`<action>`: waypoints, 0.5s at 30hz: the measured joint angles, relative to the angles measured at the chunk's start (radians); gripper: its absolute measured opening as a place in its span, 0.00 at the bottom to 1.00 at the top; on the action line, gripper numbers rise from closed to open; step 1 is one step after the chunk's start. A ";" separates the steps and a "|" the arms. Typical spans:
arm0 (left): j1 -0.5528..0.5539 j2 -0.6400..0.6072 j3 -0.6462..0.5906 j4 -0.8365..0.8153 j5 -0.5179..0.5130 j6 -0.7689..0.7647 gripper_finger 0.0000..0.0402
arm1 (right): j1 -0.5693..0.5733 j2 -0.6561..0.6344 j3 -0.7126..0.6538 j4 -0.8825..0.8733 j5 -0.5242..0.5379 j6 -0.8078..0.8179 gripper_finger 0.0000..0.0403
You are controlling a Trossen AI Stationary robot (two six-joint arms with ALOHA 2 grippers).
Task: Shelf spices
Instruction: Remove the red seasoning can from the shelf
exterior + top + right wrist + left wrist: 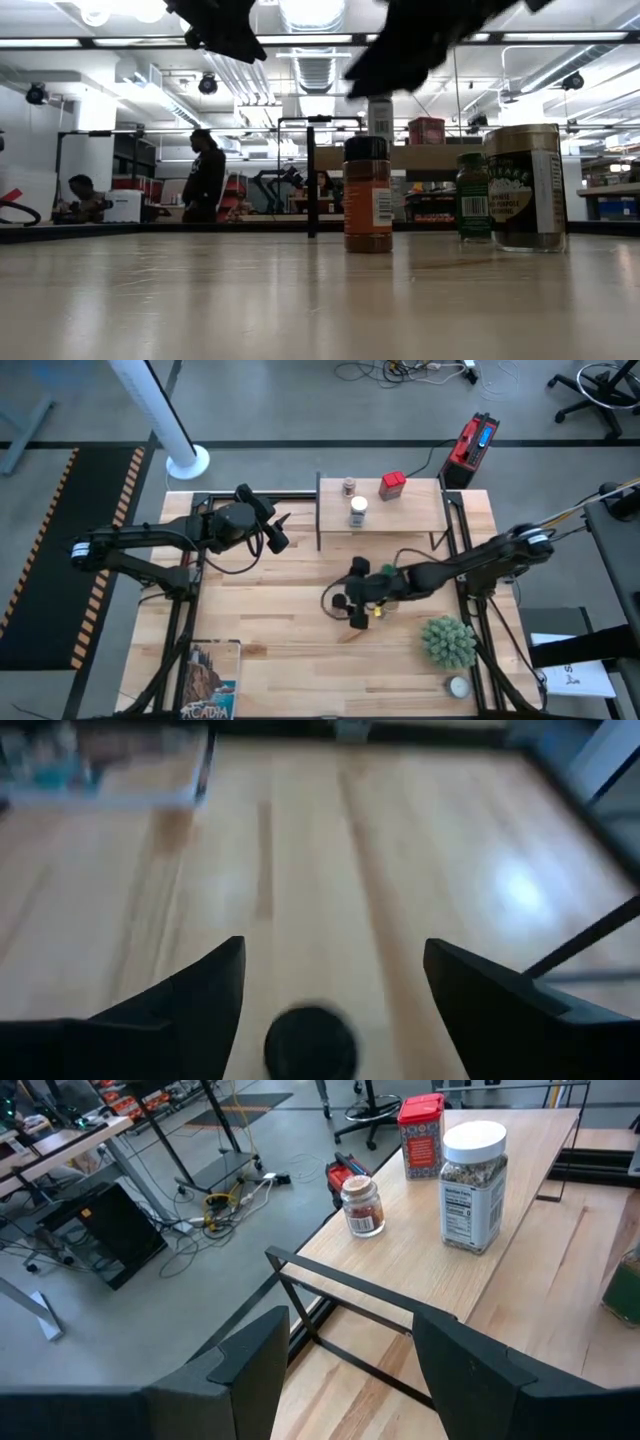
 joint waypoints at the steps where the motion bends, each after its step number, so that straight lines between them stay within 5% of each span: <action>1: 0.000 0.000 0.000 0.000 0.000 0.000 0.51 | 0.000 -0.031 -0.001 -0.010 0.017 -0.009 0.71; 15: 0.000 0.000 0.000 0.001 0.000 0.000 0.51 | -0.062 -0.344 -0.006 -0.233 0.213 -0.144 0.69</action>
